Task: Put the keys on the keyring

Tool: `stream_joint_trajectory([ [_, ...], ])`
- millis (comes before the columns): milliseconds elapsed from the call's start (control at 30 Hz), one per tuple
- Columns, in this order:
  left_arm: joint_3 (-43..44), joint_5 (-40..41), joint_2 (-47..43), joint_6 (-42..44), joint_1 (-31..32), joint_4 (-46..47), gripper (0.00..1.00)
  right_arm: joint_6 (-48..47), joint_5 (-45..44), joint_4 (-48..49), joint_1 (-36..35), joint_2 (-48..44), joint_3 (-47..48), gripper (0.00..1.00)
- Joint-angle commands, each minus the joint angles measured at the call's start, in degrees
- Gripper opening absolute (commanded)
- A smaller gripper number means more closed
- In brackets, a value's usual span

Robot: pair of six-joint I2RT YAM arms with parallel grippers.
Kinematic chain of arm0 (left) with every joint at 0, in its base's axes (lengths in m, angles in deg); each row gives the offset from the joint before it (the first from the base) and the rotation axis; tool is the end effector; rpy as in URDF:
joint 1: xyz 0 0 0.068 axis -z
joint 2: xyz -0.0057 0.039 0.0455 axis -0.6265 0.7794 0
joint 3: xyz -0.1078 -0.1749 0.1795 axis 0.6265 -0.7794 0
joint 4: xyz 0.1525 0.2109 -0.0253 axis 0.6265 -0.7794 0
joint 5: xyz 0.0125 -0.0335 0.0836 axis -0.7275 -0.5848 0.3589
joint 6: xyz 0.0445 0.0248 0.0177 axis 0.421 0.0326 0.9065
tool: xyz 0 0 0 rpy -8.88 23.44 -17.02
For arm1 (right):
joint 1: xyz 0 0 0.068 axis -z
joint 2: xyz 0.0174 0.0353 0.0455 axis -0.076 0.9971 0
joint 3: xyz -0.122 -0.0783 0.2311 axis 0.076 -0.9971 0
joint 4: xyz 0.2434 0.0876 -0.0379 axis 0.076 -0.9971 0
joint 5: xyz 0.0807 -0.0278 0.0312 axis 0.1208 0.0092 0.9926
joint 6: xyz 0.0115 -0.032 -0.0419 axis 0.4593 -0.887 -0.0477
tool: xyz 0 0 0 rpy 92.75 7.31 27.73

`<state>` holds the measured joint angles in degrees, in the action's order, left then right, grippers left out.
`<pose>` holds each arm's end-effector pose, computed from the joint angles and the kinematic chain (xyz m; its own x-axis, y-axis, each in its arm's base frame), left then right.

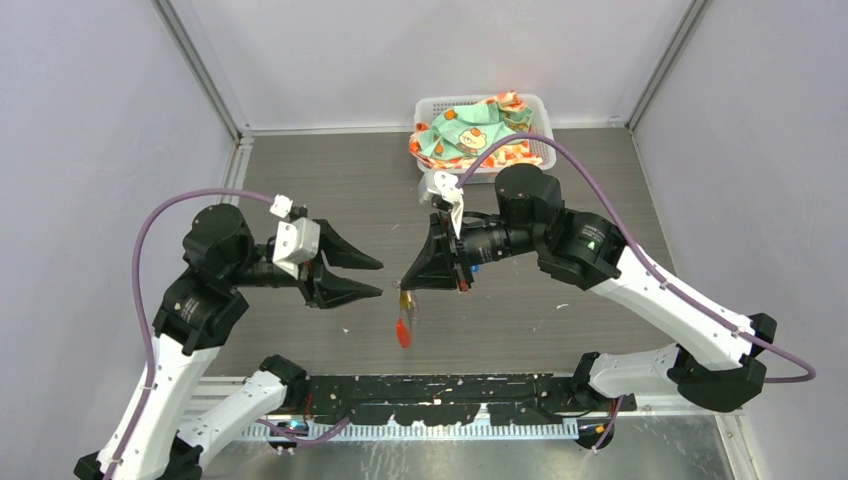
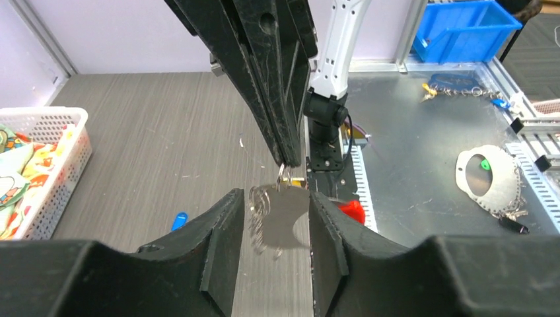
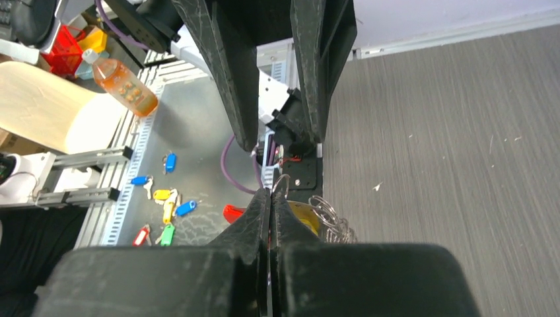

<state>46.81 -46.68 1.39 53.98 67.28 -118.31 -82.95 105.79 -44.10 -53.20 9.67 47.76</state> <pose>0.0874 -0.0826 0.4524 -0.0151 0.0335 -0.9993 0.9997 0.0177 -0.0145 0.1161 0.2246 0.4639 -0.2249 -0.1991 -0.9538 -0.9664 -0.0793 0.2444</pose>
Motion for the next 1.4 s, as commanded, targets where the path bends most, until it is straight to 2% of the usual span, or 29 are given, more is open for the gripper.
stream_joint_trajectory([
  [0, 2.5, -1.6, -0.4, 9.9, -0.1, -9.4, 0.43, -2.1, 2.5, -4.5, -0.1, -1.2, 4.2, 0.01],
  [267, 3.8, -3.3, 2.4, 13.7, -0.1, -11.9, 0.38, -4.7, 4.3, -12.3, -0.1, 1.1, 8.4, 0.01],
  [800, 7.6, -7.4, 8.2, 17.6, 2.1, -14.4, 0.27, -5.7, 0.0, -21.7, -0.1, 7.2, 17.2, 0.01],
  [1067, 12.8, -2.3, 12.0, 26.0, 6.5, -25.9, 0.27, -5.8, -0.8, -25.0, 0.0, 10.3, 21.5, 0.01],
  [1367, 13.8, 2.1, 12.6, 28.4, 7.6, -26.0, 0.23, -5.8, -0.9, -27.0, -0.1, 12.0, 23.5, 0.01],
])
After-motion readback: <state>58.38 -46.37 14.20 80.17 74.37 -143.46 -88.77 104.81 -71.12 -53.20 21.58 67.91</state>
